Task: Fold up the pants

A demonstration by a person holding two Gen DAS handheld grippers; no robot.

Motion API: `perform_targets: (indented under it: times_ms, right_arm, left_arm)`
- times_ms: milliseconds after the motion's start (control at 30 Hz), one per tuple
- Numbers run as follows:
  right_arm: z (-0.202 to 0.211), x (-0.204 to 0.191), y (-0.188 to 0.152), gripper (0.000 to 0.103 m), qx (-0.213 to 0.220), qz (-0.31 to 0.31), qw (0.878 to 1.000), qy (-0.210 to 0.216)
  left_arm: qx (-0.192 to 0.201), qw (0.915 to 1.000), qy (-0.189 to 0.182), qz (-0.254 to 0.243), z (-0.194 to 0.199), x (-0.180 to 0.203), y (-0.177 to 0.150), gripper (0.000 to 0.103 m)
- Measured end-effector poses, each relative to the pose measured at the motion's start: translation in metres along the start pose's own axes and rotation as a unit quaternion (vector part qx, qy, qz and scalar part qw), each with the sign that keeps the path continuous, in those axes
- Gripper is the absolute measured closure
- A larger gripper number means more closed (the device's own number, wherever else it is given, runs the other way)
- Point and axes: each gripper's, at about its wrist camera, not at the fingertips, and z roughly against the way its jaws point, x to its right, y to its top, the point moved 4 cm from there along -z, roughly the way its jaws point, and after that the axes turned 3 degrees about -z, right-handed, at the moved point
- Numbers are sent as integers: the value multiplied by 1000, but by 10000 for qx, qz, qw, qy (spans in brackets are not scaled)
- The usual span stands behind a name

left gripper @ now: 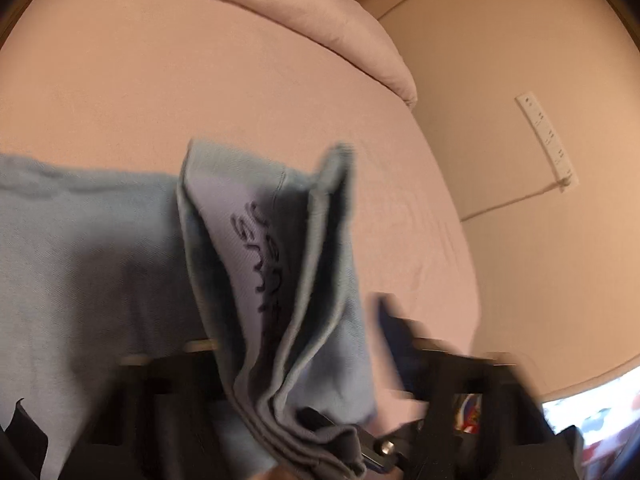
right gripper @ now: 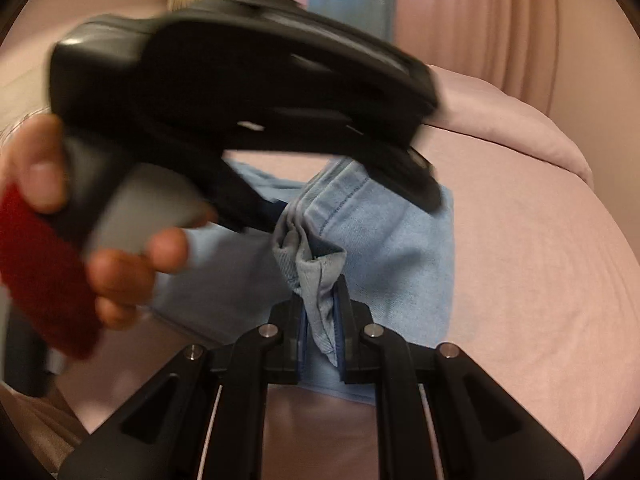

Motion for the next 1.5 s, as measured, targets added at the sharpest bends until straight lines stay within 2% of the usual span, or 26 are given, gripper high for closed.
perform_targets:
  times_ms: [33,67,133,267,400,633,800,933,1000,1033,1100,1200,1267,1333,1400,1433,1500]
  right_arm:
    - [-2,-4,1,91,-43,90,9999,-66]
    - [-3,-6,2,91,-72,143,9998,-141]
    - [-5,-15,8,91,-93,305,9991,-281]
    - [-1,-43,30,91,98,411,9991,-42]
    - [-10,-92,56,91,196,755,9964,333]
    - [-41,-160,59,91,-123,1274,9890,744]
    - [-60,-179,61,90,-372,1426,9850,901]
    - [-80,-167,75,88,-479,1371,9846,973]
    - [-89,-159,81,86,-646,1298,9837,1066]
    - [-96,-158,86,78,-743,1255,9827,1143]
    - [-101,-151,91,74,-881,1101,9815,1296]
    - [-92,-128,97,71,-884,815,9806,1547]
    - [-77,-103,108,68,-809,428,9775,1899]
    - [-65,-77,117,68,-693,117,9774,1993]
    - [-54,-36,130,68,-506,-359,9786,1961]
    - [-50,-20,133,68,-431,-549,9797,1879]
    - [-51,26,141,68,-305,-886,9846,1474]
  left_arm:
    - [13,10000,78,1,3,-3,0,94]
    - [66,9999,116,29,9,-7,1,96]
    - [258,9996,122,8,29,-14,2,98]
    - [605,9976,309,-134,79,-34,6,98]
    - [725,9955,603,5,112,-70,2,98]
    - [620,9916,1044,443,141,-136,-30,98]
    - [611,9902,1118,576,138,-150,-37,98]
    - [567,9889,1273,525,120,-141,-24,97]
    - [527,9869,1373,663,126,-155,-25,88]
    - [562,9855,1416,744,128,-158,-26,84]
    - [655,9828,1526,807,137,-162,-26,79]
    - [851,9736,2005,679,160,-161,-29,76]
    - [1013,9677,2242,548,178,-157,-34,76]
    - [1125,9658,2303,380,186,-150,-38,76]
    - [1135,9681,2226,167,186,-135,-44,76]
    - [1097,9722,2069,25,180,-123,-47,76]
    - [947,9794,1772,-214,162,-103,-47,76]
